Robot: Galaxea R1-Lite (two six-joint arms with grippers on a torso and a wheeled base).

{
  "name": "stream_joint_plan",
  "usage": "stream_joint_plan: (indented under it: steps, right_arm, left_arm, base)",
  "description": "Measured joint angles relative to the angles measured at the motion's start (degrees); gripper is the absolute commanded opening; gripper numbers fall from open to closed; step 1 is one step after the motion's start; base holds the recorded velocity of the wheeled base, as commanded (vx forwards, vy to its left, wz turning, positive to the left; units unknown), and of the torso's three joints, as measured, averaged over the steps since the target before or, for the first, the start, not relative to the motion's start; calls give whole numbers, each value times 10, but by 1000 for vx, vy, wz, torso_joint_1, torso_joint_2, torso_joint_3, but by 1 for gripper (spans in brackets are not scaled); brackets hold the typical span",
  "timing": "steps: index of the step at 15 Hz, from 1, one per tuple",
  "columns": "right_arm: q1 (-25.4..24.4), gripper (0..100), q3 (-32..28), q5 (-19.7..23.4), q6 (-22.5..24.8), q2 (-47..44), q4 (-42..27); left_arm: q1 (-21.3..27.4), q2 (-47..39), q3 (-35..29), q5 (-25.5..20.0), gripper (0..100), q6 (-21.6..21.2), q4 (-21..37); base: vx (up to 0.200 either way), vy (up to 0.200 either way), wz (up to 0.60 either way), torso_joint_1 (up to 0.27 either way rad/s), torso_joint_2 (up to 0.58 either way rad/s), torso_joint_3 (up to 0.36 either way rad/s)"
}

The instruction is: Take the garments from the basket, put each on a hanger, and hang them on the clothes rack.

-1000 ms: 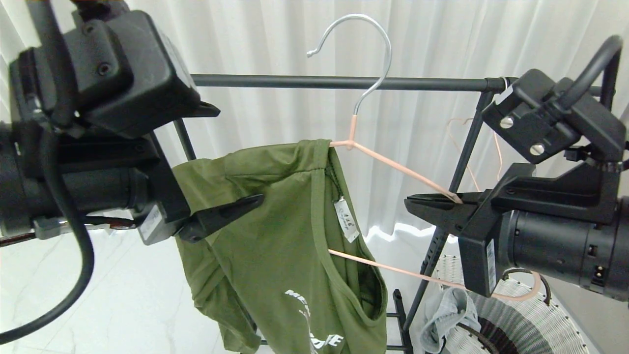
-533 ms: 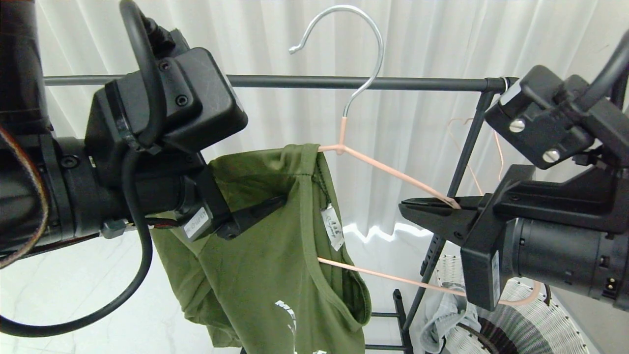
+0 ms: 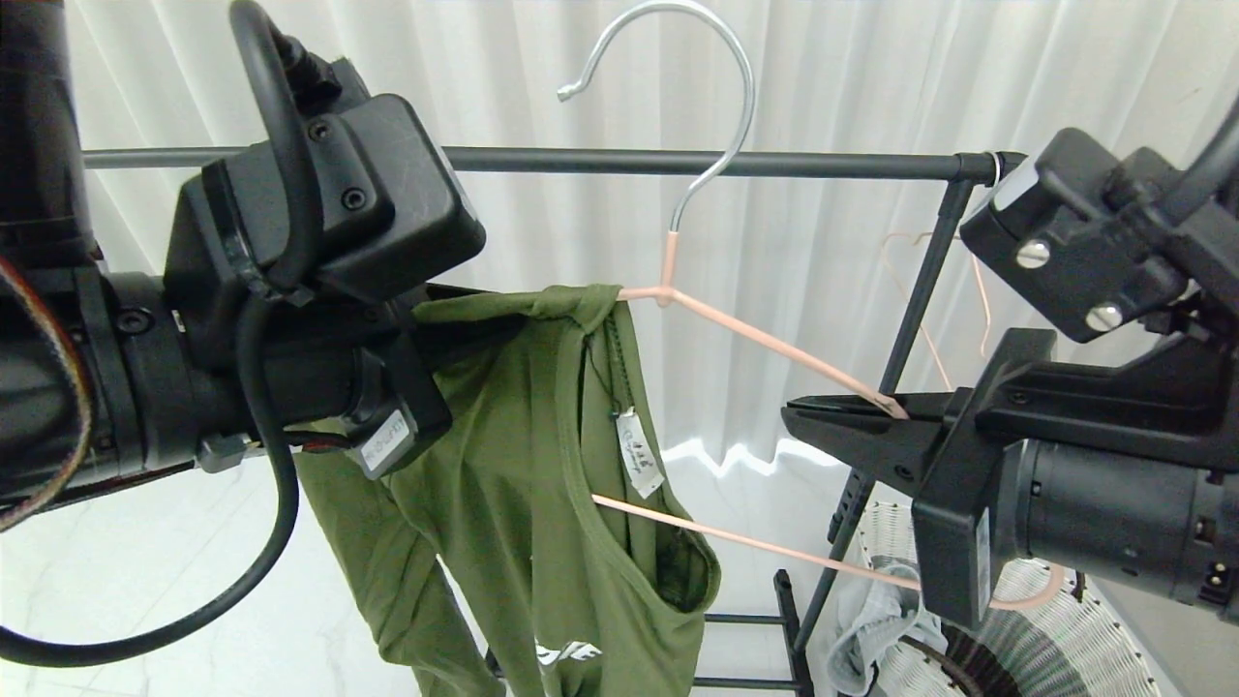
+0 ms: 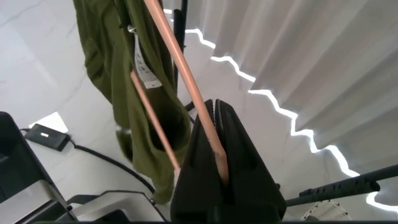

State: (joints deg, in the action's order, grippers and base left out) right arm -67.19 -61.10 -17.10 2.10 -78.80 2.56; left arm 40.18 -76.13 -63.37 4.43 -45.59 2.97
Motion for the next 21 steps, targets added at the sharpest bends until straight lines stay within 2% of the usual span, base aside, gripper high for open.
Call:
stream_joint_plan:
  steps: [1,2,5,6,10,11,13,15,17,18,21]
  right_arm:
    - [-1,0,0,0,0,1,-1]
    - [-1,100,1,-1,0,2,-3]
    - [-2,100,3,-5,-1,7,-5]
    - [0,100,3,-7,-1,9,-4]
    - [20,100,14,-9,-1,26,-5]
    - [25,100,17,-9,-1,30,-6]
    - [30,100,20,-9,-1,37,-12]
    - [33,100,22,-9,-8,38,-15]
    - [34,100,24,-9,-28,34,-15]
    - [35,100,24,-10,-53,29,-13]
    - [36,100,20,-15,-115,-1,-8]
  left_arm:
    - [0,0,0,0,0,0,0]
    - [0,0,1,1,0,0,0]
    - [-1,0,7,8,0,-1,-17]
    - [-1,0,18,19,0,-2,-52]
    - [-2,0,93,118,0,-7,-211]
    - [-2,-1,112,142,0,-4,-236]
    - [-2,-1,126,180,0,21,-247]
    - [4,-2,124,217,0,80,-247]
    - [21,-3,115,224,0,128,-248]
    - [32,-4,111,225,0,149,-248]
    - [51,-4,99,224,0,165,-250]
  base:
    - [0,0,0,0,0,0]
    - [0,0,0,0,0,0]
    - [0,0,0,0,0,0]
    - [0,0,0,0,0,0]
    - [0,0,0,0,0,0]
    - [0,0,0,0,0,0]
    - [0,0,0,0,0,0]
    - [0,0,0,0,0,0]
    - [0,0,0,0,0,0]
    - [0,0,0,0,0,0]
    - [0,0,0,0,0,0]
